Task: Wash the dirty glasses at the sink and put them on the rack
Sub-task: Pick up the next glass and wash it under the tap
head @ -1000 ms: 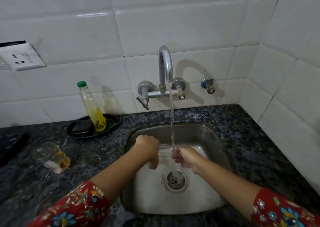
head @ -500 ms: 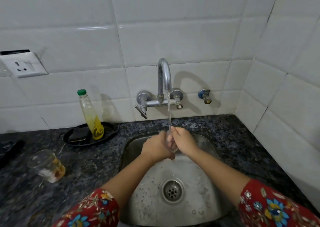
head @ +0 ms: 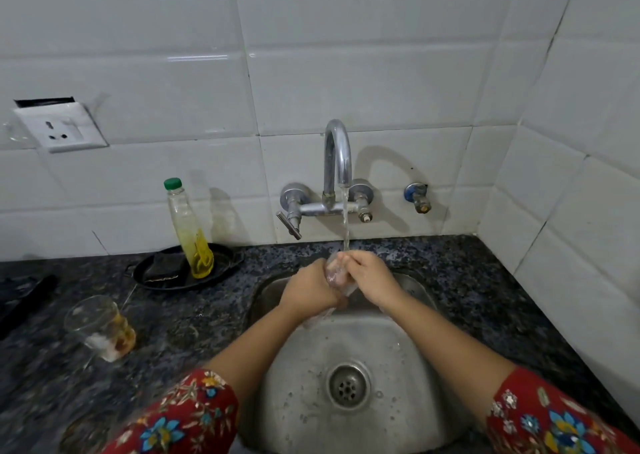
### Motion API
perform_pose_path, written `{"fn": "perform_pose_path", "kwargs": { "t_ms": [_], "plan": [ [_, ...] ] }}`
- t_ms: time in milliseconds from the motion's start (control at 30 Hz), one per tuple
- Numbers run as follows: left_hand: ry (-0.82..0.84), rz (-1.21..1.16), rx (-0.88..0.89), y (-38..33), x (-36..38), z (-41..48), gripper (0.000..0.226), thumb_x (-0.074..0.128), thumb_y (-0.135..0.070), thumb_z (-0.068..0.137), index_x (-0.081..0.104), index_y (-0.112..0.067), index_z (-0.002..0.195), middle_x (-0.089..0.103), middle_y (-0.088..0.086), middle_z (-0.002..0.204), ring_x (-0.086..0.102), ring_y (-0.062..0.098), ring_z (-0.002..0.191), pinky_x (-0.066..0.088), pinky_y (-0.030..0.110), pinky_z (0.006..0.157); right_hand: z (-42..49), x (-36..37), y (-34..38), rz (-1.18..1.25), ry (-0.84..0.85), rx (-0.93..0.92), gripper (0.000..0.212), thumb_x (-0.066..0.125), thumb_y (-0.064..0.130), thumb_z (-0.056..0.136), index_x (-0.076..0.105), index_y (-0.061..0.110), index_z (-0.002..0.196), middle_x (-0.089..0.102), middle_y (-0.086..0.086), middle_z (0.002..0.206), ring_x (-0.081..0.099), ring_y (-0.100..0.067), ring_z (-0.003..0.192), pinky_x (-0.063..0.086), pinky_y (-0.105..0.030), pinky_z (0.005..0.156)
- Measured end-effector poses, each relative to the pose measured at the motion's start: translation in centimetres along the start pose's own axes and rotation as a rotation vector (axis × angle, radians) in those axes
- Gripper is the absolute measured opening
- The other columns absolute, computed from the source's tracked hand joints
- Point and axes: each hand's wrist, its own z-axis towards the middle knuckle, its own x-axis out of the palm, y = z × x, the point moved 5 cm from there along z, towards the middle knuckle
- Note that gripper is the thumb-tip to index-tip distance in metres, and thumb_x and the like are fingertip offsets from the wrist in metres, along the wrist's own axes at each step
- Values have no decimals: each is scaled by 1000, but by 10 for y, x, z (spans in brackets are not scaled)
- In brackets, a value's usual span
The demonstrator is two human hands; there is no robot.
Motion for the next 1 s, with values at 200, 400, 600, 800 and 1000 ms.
{"fn": "perform_pose_path", "kwargs": {
  "t_ms": [200, 400, 600, 800, 1000],
  "plan": [
    [32, 82, -16, -10, -4, 2, 41, 79, -34, 55, 59, -19, 87, 65, -3, 81, 62, 20, 74, 54, 38, 70, -9, -13, 2, 319, 81, -63, 25, 50, 12, 97, 72, 2, 95, 73, -9, 79, 65, -12, 69, 54, -24, 72],
    [-9, 180, 2, -12, 8, -1, 50, 78, -36, 61, 55, -16, 100, 66, 0, 94, 65, 22, 84, 55, 39, 75, -6, -11, 1, 298, 61, 14, 34, 48, 17, 98, 69, 5, 74, 68, -4, 62, 64, -14, 56, 55, -26, 62],
    [-3, 143, 209, -23, -7, 2, 50, 77, -38, 69, 53, -23, 110, 67, -8, 96, 66, 15, 83, 52, 31, 73, -13, -14, 12, 190, -68, -121, 34, 42, 22, 101, 65, 16, 76, 68, -1, 69, 66, -14, 65, 54, -28, 67],
    [206, -287, 47, -11, -4, 5, 35, 78, -21, 65, 65, -8, 94, 69, 1, 82, 66, 17, 77, 58, 37, 79, -4, -6, 12, 41, -23, -228, 37, 42, 29, 100, 61, 30, 68, 66, 5, 66, 65, -14, 68, 53, -42, 75],
    [153, -101, 134, -14, -7, 7, 50, 78, -36, 63, 58, -15, 104, 69, -2, 94, 66, 18, 83, 55, 43, 83, -5, -6, 14, 154, -47, -180, 35, 40, 24, 101, 62, 20, 74, 66, -1, 69, 62, -15, 68, 51, -37, 71]
  ]
}}
